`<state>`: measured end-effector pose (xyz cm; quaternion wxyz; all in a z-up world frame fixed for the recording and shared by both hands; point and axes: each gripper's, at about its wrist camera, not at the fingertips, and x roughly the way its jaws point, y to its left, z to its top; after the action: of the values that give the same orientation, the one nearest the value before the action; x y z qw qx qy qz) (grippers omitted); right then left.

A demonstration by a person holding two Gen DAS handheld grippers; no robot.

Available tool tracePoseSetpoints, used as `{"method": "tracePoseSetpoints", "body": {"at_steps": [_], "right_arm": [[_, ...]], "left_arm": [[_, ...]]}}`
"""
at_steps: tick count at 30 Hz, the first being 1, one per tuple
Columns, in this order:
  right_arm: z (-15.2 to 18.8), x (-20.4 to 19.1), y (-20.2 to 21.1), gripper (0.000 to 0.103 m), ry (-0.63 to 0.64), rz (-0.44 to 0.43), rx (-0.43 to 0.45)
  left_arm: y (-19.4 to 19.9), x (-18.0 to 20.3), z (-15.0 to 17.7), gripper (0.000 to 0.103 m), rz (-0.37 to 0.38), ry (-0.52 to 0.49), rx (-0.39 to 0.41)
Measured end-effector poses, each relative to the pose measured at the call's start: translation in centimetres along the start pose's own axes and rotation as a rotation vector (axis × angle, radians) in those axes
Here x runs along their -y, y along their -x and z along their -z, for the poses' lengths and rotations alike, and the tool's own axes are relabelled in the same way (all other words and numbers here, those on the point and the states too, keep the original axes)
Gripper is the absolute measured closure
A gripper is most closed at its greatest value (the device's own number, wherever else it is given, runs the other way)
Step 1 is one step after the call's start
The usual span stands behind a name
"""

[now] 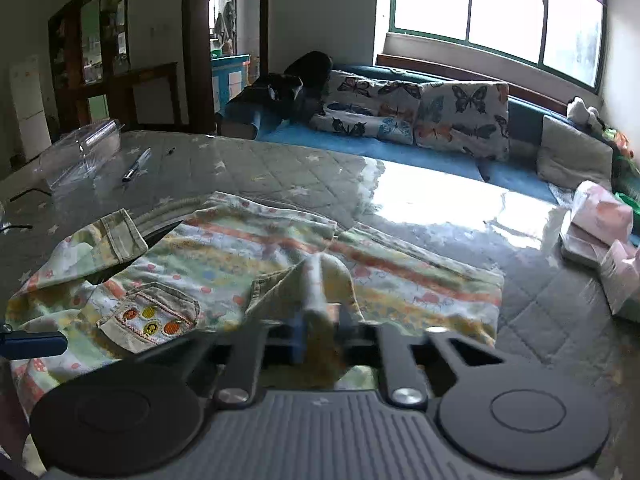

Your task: Fold clothes

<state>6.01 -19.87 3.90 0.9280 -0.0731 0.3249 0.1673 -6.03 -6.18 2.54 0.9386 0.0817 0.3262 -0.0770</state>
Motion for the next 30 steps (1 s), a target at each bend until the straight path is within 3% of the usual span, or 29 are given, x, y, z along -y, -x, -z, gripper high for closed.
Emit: {"method": "tracePoseSetpoints", "body": {"at_steps": [3, 16, 22, 30], "right_arm": [[0.1, 0.8, 1.6, 0.098, -0.024, 0.018, 0.037], [2.8, 6.6, 13.0, 0.098, -0.138, 0.199, 0.173], [7.0, 9.0, 16.5, 0.098, -0.222, 0.303, 0.152], [13.0, 12.1, 17.6, 0.092, -0.36, 0.392, 0.045]], "left_arm": [[0.1, -0.2, -0.2, 0.007, -0.008, 0.004, 0.007], [0.5, 0.9, -1.4, 0.007, -0.021, -0.033, 0.038], [0.5, 2.6, -1.7, 0.007, 0.0, -0.085, 0.042], [0.2, 5.7, -1.5, 0.007, 0.055, -0.167, 0.033]]}}
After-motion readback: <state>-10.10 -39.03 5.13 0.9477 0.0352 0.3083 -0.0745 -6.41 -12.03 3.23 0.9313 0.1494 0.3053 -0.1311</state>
